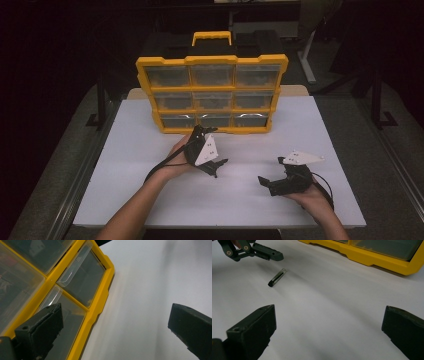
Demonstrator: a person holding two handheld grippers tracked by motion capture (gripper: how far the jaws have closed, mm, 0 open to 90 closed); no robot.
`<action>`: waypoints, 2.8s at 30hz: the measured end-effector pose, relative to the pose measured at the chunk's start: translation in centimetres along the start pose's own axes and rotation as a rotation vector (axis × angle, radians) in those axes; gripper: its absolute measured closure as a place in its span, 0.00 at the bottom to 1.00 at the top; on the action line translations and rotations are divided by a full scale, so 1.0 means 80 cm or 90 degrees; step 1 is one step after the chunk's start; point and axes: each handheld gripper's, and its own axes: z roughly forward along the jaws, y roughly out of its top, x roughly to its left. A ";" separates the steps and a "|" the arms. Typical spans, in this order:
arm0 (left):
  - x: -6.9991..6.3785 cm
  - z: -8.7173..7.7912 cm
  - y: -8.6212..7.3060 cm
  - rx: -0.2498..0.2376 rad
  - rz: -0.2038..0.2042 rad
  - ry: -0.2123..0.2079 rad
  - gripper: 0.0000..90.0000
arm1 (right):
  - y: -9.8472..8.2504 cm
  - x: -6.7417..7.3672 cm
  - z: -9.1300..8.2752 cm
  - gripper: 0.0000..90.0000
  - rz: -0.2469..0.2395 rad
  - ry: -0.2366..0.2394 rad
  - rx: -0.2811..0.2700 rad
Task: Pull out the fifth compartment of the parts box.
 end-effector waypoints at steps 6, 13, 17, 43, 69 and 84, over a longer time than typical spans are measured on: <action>-0.001 0.000 0.000 0.003 0.020 0.013 0.00 | 0.000 0.000 0.000 0.00 -0.003 0.000 0.001; -0.003 0.001 0.001 0.012 0.050 0.021 0.00 | -0.001 0.000 0.001 0.00 -0.005 0.000 0.002; -0.005 0.000 0.002 0.016 0.062 0.026 0.00 | -0.001 0.000 0.001 0.00 -0.005 -0.001 0.002; -0.012 0.002 0.003 0.030 0.148 0.069 0.00 | -0.001 0.002 0.002 0.00 -0.011 -0.003 0.009; -0.022 0.004 0.004 0.057 0.268 0.124 0.00 | -0.001 0.001 0.001 0.00 -0.011 -0.003 0.009; -0.026 0.006 0.002 0.072 0.332 0.153 0.00 | -0.001 0.001 0.001 0.00 -0.011 -0.003 0.010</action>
